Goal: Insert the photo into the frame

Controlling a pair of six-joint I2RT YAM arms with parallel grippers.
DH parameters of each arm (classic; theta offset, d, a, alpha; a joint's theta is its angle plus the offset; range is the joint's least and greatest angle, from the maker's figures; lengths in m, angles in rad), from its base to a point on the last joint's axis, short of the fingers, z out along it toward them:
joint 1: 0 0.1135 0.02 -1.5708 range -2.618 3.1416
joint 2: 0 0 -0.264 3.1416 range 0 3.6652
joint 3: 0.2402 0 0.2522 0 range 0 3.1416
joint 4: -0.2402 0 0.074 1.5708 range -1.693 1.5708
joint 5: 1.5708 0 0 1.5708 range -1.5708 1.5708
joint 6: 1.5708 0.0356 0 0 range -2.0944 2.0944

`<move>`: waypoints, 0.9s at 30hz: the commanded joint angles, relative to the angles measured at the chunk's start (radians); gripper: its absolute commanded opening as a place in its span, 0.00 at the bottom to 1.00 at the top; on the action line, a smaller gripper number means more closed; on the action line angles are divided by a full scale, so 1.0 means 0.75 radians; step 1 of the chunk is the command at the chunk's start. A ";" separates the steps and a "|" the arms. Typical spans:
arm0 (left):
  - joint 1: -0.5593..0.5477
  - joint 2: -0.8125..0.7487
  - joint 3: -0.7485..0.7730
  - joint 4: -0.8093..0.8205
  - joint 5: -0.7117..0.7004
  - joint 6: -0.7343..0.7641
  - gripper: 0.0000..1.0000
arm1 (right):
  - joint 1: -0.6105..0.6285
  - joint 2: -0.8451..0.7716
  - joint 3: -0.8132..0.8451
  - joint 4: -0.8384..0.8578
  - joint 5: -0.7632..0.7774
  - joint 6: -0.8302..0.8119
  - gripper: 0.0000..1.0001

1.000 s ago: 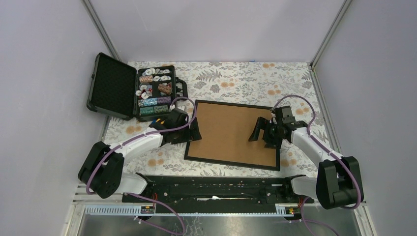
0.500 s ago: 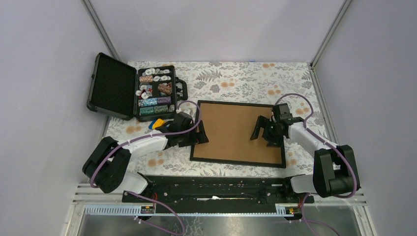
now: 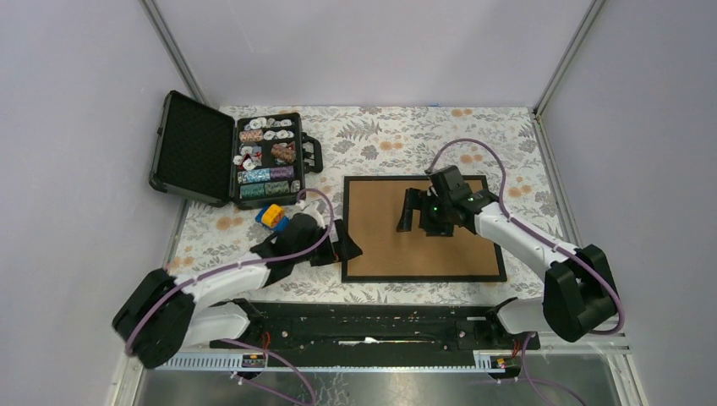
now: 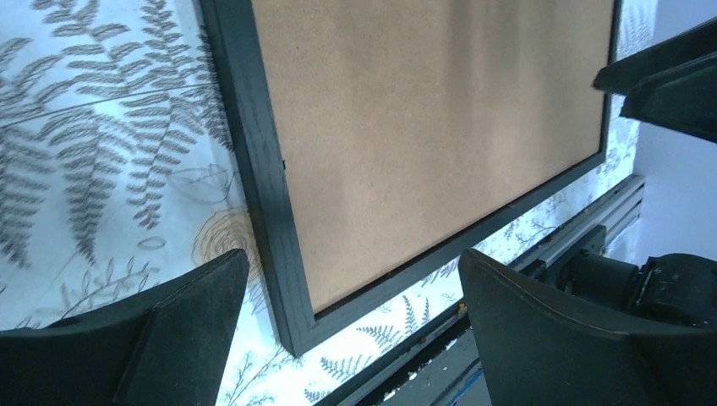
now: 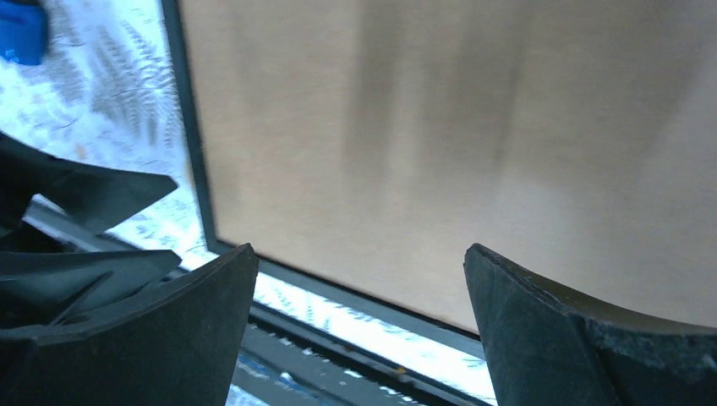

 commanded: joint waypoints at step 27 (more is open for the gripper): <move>0.153 -0.075 -0.187 0.138 -0.014 -0.033 0.60 | 0.613 0.799 0.696 -0.054 0.270 0.455 0.40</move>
